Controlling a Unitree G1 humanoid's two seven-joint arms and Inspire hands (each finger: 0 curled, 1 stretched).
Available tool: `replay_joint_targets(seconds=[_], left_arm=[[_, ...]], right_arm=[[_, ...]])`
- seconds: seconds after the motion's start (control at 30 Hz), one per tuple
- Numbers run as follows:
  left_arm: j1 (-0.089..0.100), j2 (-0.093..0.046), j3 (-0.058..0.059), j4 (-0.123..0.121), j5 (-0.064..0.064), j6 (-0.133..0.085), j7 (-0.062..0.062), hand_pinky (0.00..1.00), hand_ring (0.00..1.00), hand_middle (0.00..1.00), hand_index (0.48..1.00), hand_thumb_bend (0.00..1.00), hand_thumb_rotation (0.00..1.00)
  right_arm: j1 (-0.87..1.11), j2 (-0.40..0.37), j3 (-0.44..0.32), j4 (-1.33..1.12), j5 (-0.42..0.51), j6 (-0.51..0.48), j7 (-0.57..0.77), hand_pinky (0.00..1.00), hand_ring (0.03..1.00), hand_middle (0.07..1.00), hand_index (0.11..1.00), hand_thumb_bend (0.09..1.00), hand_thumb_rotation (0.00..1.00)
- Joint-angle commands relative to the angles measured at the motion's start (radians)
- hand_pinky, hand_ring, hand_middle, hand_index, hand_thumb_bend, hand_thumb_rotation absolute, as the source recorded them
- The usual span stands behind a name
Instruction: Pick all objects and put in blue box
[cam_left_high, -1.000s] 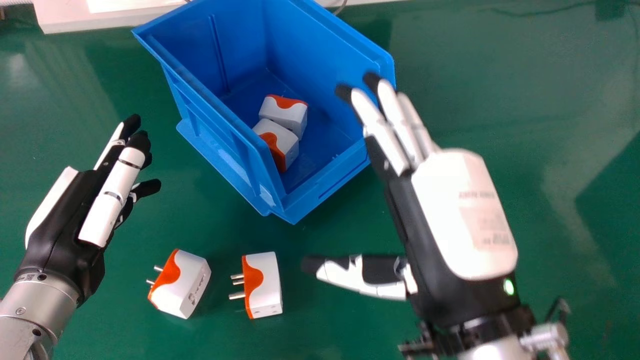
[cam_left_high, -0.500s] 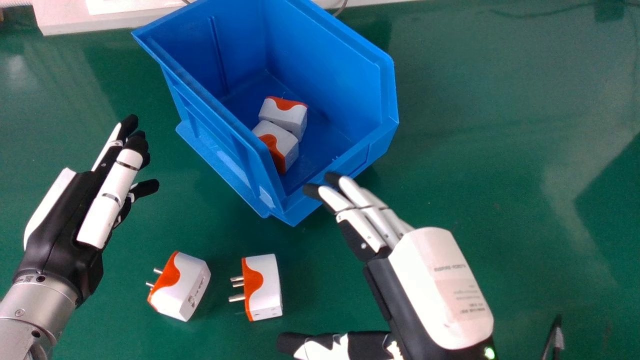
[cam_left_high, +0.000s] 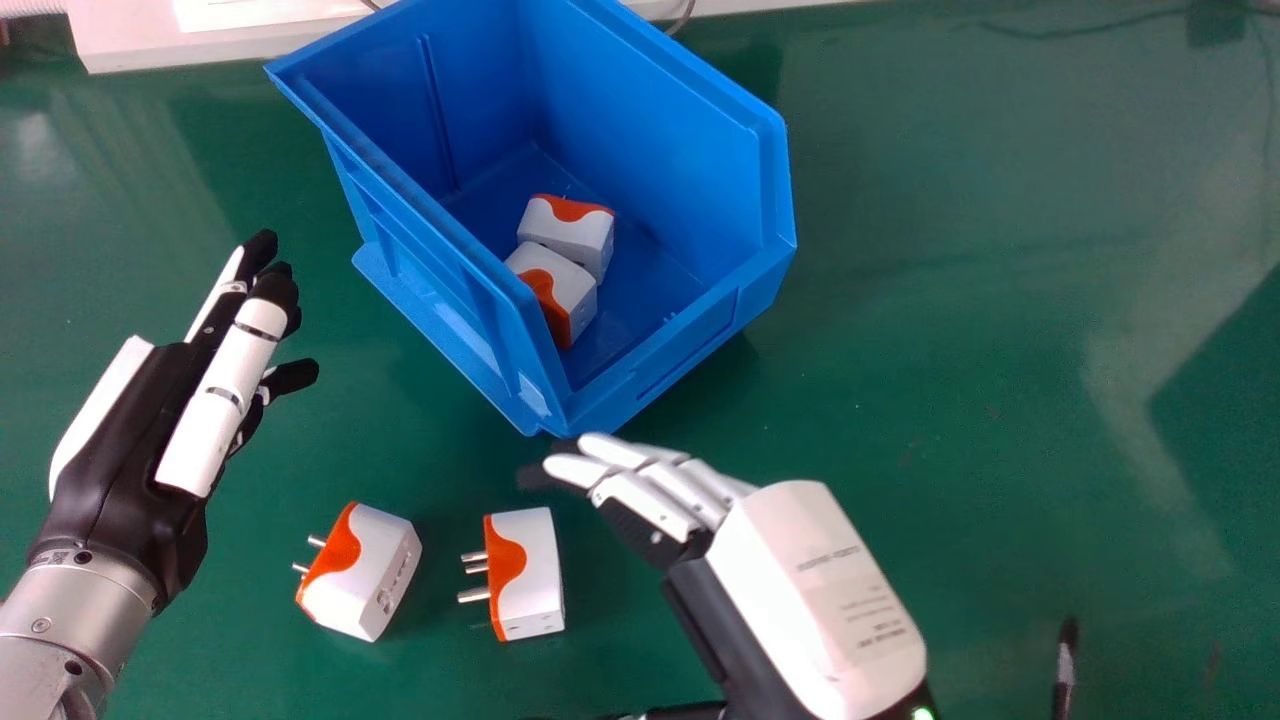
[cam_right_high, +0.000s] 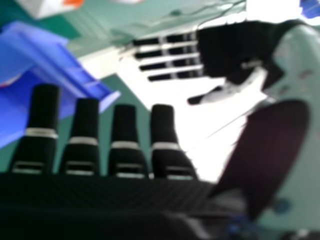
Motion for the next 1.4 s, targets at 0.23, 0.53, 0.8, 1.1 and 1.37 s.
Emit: replay_joint_targets(seconds=[0.23,0.53,0.8,1.1,1.37], left_arm=[[-0.003,0.016,0.005,-0.025,0.004,-0.007,-0.001,0.90,0.98,1.00,1.000,0.41,1.00],[-0.005,0.023,0.009,-0.022,0.000,-0.004,-0.004,0.90,0.98,1.00,1.000,0.41,1.00],[-0.010,0.030,0.010,-0.022,-0.014,0.004,-0.006,0.90,0.98,1.00,1.000,0.41,1.00],[-0.016,0.037,0.009,-0.019,-0.015,0.010,-0.008,0.90,0.98,1.00,1.000,0.41,1.00],[-0.024,0.040,0.008,-0.019,-0.016,0.018,-0.010,0.90,0.98,1.00,1.000,0.41,1.00]], right_arm=[[-0.064,0.050,0.049,0.065,0.002,-0.008,0.038,0.58,0.735,0.779,0.738,0.507,0.26],[-0.135,0.093,0.057,0.131,-0.002,0.006,0.050,0.57,0.719,0.769,0.730,0.513,0.21],[-0.189,0.144,0.061,0.192,-0.017,0.057,0.034,0.57,0.720,0.770,0.734,0.535,0.18],[-0.203,0.182,0.072,0.224,-0.025,0.124,0.022,0.60,0.758,0.816,0.775,0.556,0.18],[-0.228,0.197,0.083,0.262,-0.036,0.184,0.033,0.64,0.792,0.846,0.803,0.564,0.18]])
